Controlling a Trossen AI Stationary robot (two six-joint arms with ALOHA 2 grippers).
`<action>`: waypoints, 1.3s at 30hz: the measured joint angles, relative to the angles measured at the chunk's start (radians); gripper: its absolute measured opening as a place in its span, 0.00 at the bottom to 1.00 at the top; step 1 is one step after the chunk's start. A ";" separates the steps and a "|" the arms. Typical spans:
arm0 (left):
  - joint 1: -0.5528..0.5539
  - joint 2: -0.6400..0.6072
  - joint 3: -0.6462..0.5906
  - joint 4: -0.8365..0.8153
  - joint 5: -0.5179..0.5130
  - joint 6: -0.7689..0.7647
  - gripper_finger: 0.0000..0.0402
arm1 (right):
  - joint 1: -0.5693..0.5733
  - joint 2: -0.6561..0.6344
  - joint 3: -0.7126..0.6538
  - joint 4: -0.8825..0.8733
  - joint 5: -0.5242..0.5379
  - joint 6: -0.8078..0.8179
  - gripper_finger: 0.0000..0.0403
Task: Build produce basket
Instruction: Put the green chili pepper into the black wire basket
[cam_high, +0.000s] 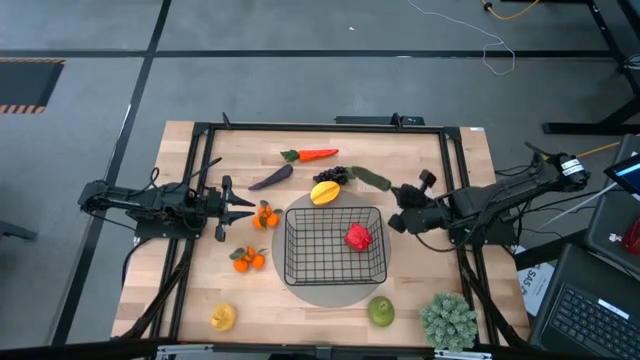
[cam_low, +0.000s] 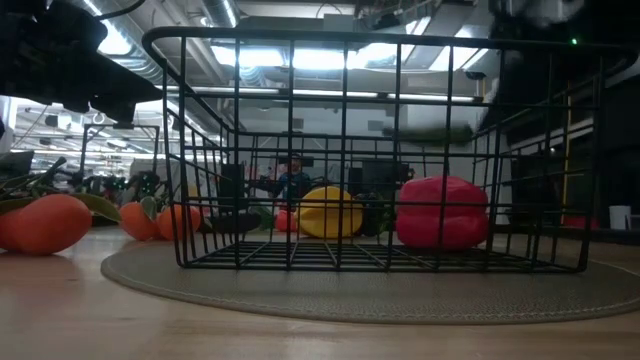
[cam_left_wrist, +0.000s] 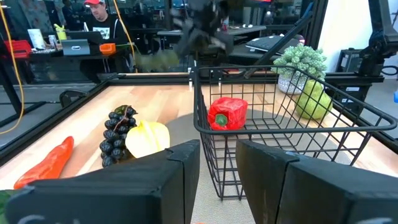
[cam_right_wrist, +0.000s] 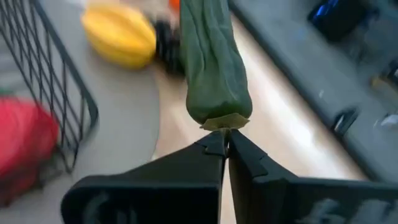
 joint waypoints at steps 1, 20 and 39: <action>0.000 0.000 0.000 0.000 0.000 0.000 0.23 | -0.002 0.000 0.030 0.004 0.008 -0.033 0.00; 0.000 0.000 0.000 0.000 0.000 0.000 0.23 | 0.008 0.004 0.044 0.467 -0.403 -0.388 0.00; 0.000 0.000 0.000 0.000 0.000 0.000 0.23 | 0.009 0.004 0.021 0.623 -0.891 -0.466 0.00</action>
